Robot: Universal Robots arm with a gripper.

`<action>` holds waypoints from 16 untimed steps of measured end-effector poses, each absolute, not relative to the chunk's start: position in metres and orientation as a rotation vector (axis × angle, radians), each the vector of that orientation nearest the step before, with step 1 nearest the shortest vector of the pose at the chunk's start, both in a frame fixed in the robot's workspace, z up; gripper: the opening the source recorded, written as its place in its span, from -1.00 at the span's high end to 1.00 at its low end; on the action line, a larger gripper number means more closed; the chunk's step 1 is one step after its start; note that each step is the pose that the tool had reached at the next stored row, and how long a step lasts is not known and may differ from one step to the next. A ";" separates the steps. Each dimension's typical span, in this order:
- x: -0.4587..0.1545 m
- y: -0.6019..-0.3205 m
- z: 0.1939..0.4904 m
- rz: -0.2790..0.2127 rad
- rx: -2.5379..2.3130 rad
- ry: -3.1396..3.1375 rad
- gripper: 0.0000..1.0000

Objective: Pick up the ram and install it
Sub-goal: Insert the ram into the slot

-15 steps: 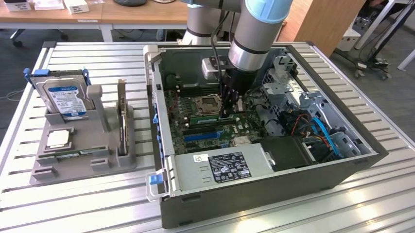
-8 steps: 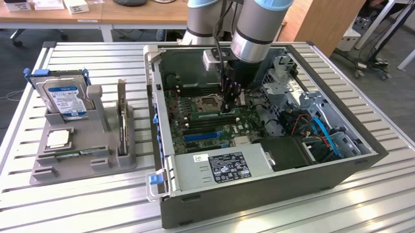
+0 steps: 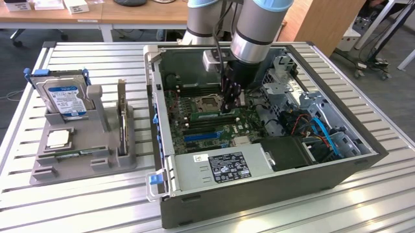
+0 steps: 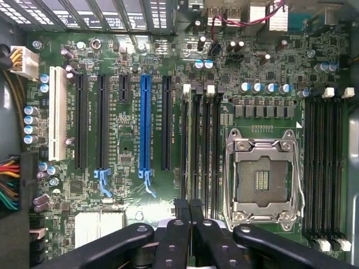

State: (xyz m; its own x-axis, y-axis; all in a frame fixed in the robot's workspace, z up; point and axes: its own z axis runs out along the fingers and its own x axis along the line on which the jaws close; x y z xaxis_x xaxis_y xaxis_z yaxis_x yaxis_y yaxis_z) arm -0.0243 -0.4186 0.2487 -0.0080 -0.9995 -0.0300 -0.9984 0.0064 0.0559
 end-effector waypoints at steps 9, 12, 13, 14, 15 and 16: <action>-0.024 -0.419 0.243 -0.095 2.200 -2.216 0.77; -0.024 -0.419 0.241 -0.095 2.200 -2.216 0.77; -0.024 -0.419 0.240 -0.095 2.200 -2.216 0.77; -0.024 -0.419 0.240 -0.095 2.200 -2.216 0.77; -0.024 -0.419 0.240 -0.095 2.200 -2.216 0.77; -0.024 -0.419 0.240 -0.095 2.199 -2.216 0.77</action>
State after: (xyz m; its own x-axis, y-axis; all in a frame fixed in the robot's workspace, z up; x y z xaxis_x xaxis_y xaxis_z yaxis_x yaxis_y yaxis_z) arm -0.0245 -0.4186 0.2398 -0.0081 -0.9995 -0.0298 -0.9984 0.0064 0.0559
